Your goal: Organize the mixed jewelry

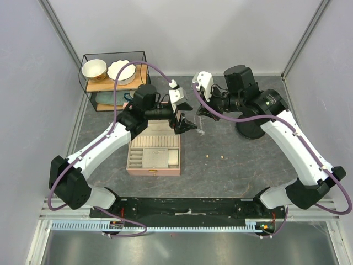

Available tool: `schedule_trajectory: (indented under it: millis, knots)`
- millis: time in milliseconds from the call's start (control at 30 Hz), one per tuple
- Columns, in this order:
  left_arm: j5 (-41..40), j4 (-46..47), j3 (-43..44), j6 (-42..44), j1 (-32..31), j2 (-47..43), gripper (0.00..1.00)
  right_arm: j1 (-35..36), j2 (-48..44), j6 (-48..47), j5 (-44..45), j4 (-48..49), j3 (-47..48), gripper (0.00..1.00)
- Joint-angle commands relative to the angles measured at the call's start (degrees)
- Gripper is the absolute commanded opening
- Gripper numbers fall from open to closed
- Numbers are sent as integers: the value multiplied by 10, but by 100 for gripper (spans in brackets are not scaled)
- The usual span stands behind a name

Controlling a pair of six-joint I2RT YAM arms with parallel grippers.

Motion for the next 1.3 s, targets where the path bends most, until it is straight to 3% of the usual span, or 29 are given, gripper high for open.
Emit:
schedule_trajectory:
  millis: [0,200,433,567,700,800,933,1033,1067,1133,1267]
  knots:
    - [13,30,17,-2,-3,-1,87,4,-14,1,-7,7,2,0]
    - [21,32,22,-8,-2,5,73,4,-17,0,-6,7,1,0]
    - [18,32,24,-11,-3,9,80,4,-20,0,-6,6,-1,0]
    - [22,31,19,-5,-3,9,63,4,-21,0,-6,7,-3,0]
    - [31,31,20,-8,-3,10,52,4,-23,-1,-5,7,-8,0]
    - [36,30,22,-10,-3,14,33,4,-25,-1,-4,7,-8,0]
    - [40,32,25,-14,-3,19,26,3,-27,0,-4,7,-9,0]
    - [38,31,24,-16,-3,17,43,4,-28,-1,-2,7,-12,0]
    - [37,31,24,-14,-3,16,53,4,-29,-1,-3,8,-13,0]
    - [39,31,20,-12,-3,15,59,4,-31,-1,-3,8,-15,0]
    - [51,29,17,-9,-3,10,62,4,-31,-1,-2,9,-16,0]
